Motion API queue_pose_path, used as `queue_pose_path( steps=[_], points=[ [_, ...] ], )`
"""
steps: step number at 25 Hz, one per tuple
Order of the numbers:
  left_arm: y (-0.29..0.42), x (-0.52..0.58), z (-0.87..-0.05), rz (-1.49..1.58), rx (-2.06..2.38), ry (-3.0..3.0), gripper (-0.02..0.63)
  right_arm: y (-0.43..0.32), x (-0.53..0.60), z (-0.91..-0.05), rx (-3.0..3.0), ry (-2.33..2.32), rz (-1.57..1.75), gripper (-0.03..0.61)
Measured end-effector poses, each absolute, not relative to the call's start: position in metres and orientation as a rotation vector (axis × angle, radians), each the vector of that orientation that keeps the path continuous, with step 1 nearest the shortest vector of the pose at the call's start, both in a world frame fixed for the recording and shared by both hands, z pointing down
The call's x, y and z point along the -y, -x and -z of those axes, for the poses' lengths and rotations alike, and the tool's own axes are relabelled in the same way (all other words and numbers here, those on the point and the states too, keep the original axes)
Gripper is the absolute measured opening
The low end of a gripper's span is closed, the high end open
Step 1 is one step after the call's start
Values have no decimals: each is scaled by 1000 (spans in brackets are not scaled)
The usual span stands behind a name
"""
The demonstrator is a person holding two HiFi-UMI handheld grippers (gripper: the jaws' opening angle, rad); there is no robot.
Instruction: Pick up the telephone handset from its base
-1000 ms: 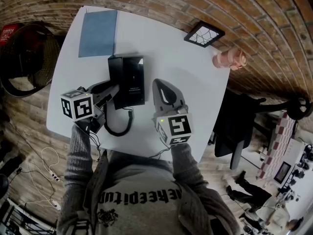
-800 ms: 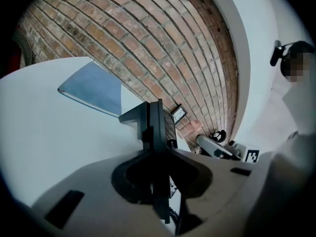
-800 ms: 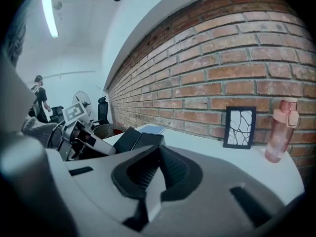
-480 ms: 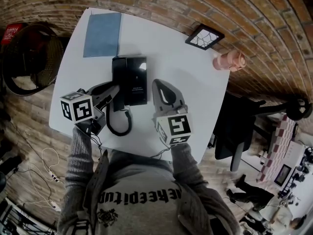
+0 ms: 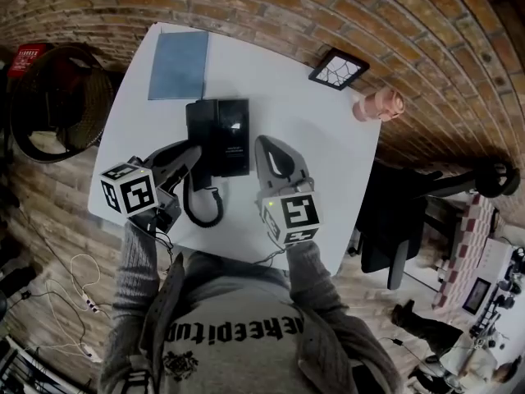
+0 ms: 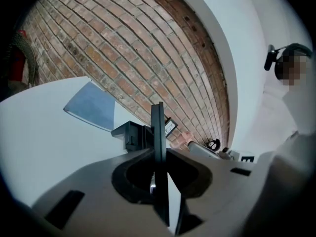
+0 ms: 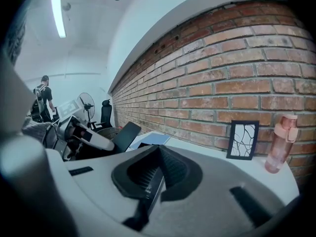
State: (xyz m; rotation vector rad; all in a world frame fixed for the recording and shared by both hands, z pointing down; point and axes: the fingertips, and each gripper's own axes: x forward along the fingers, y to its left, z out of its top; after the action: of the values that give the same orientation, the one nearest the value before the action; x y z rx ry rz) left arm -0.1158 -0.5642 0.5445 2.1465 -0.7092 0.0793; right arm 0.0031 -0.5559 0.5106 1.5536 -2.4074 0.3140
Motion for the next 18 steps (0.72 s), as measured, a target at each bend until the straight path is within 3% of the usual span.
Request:
queue_pose_path(
  steps=[18],
  points=[
    [142,525,-478,6,855,-2270,71,13,519,-463,2454,-1581,-198,5]
  ],
)
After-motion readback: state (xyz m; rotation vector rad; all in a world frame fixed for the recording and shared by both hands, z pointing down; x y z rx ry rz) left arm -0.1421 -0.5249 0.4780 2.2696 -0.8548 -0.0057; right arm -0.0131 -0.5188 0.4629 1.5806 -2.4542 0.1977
